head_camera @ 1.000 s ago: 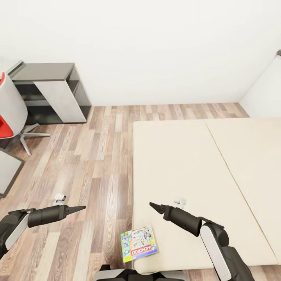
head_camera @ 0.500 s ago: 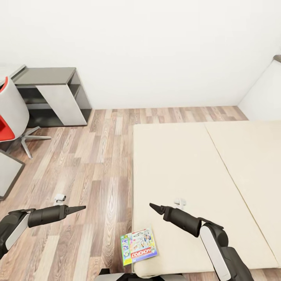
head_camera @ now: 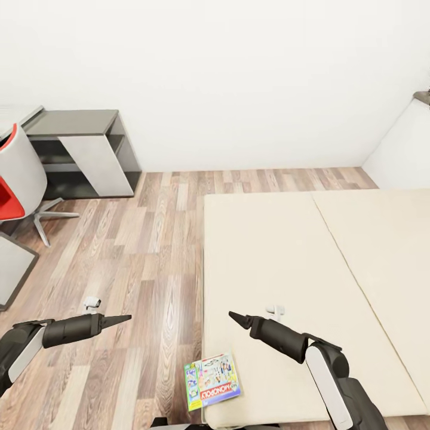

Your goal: Put all the toys in the child's room - the three board games (two on the bed and one on the table), the two jigsaw puzzles on the table, and the tennis ball on the table - inside the toy box on the table in the child's room.

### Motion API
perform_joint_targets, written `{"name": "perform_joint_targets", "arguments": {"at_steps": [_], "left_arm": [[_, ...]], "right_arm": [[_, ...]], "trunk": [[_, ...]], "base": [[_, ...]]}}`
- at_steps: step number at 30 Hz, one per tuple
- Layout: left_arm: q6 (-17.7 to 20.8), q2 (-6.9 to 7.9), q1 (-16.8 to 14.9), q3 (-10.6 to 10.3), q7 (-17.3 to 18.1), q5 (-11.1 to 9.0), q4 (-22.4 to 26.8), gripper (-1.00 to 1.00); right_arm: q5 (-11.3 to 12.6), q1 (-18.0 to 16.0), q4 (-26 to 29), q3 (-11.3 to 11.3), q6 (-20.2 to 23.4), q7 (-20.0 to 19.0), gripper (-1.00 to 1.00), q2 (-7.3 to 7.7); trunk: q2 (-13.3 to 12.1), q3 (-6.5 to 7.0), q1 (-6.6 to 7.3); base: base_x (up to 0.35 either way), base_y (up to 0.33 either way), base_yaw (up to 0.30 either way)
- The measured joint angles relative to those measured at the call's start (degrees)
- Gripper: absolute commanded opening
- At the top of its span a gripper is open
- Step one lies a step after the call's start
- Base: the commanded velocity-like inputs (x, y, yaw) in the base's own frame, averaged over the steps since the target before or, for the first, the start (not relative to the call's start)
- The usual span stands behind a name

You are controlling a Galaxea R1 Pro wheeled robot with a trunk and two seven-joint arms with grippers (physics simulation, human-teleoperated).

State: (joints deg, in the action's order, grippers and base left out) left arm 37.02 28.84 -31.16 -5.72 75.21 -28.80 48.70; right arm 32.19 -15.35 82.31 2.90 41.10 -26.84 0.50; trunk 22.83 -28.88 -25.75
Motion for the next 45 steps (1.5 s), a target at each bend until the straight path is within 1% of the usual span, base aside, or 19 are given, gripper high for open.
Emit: {"name": "perform_joint_targets", "arguments": {"at_steps": [45], "left_arm": [[-0.1,0.01,0.0,0.0,0.0,0.0,0.0,1.00]], "right_arm": [[0.1,0.0,-0.1,0.2,-0.3,0.0,1.00,0.00]], "trunk": [[0.0,4.22,0.00]], "base": [[0.000,0.000,0.000]]}}
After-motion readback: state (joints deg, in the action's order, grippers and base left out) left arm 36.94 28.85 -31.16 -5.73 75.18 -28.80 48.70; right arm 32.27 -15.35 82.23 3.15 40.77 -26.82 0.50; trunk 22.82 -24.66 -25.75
